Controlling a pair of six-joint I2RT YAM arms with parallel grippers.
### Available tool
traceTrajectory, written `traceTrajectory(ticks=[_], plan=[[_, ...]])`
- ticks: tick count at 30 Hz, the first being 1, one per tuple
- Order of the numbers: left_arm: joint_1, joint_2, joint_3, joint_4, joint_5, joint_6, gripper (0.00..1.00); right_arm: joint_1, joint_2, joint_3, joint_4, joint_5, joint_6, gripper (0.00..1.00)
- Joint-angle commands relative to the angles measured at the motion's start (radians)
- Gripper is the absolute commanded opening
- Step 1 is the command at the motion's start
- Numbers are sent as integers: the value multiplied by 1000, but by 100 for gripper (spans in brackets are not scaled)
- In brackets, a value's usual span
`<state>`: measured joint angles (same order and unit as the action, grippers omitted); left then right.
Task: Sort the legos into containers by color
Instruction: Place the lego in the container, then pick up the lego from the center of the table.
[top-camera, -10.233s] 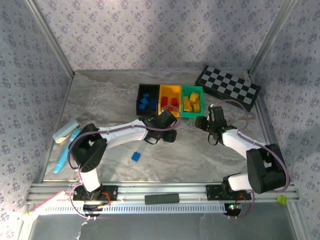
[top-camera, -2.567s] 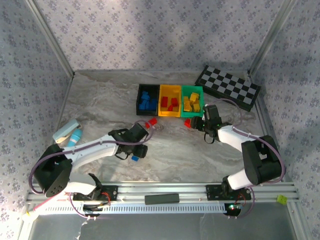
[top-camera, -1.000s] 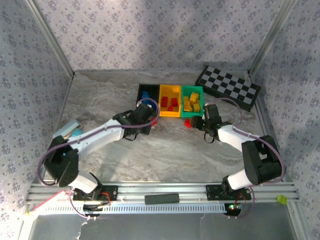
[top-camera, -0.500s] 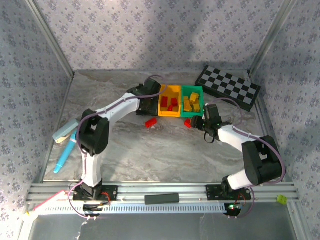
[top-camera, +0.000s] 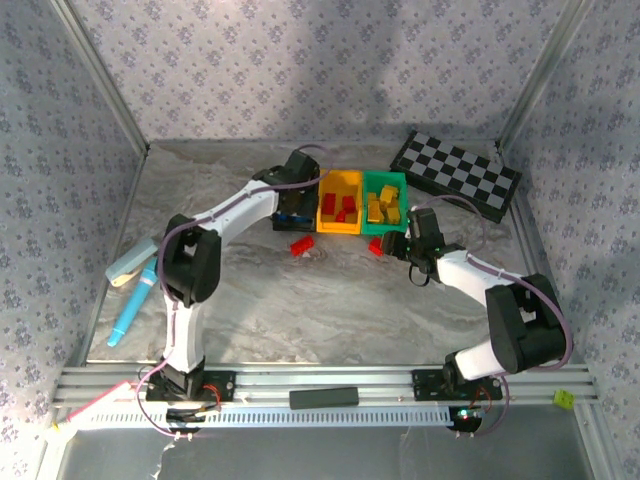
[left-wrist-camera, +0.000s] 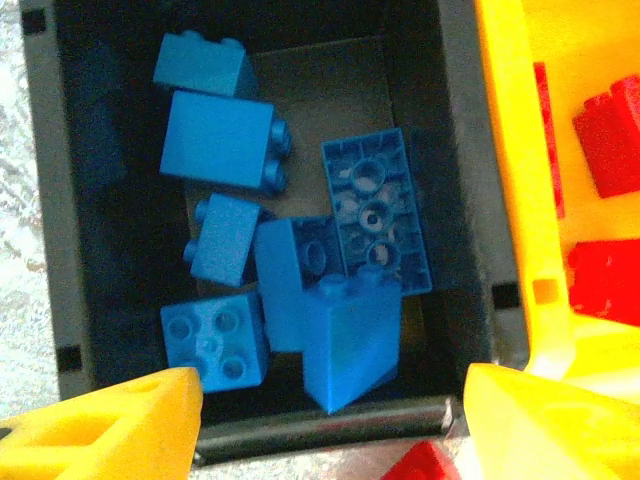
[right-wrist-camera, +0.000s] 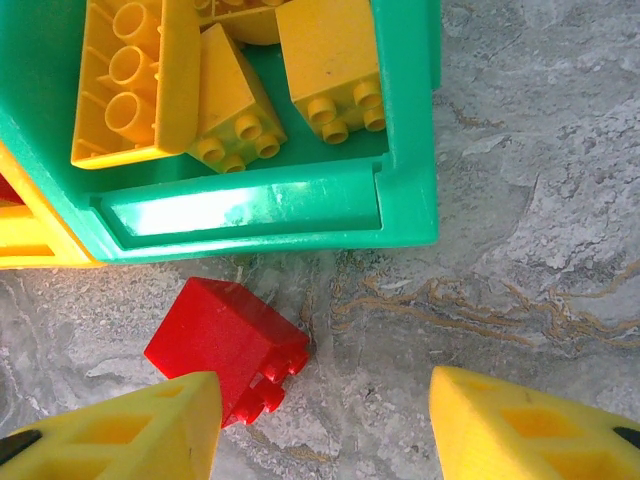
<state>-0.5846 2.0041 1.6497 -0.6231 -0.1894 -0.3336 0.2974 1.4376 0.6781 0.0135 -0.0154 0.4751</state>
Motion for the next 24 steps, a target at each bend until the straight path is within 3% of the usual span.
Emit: traceTrajectory(ticks=[1,12,24], plan=[[-3,-147,-84,61,11,4,69,4,-14,15,-22,6,-6,59],[-11,-514,-518,266,-52,-2,69,9,-5,15,-17,6,-5,59],[1,-787,-877,316,-135,-22,69,46,33,18,32,-49,-7,59]])
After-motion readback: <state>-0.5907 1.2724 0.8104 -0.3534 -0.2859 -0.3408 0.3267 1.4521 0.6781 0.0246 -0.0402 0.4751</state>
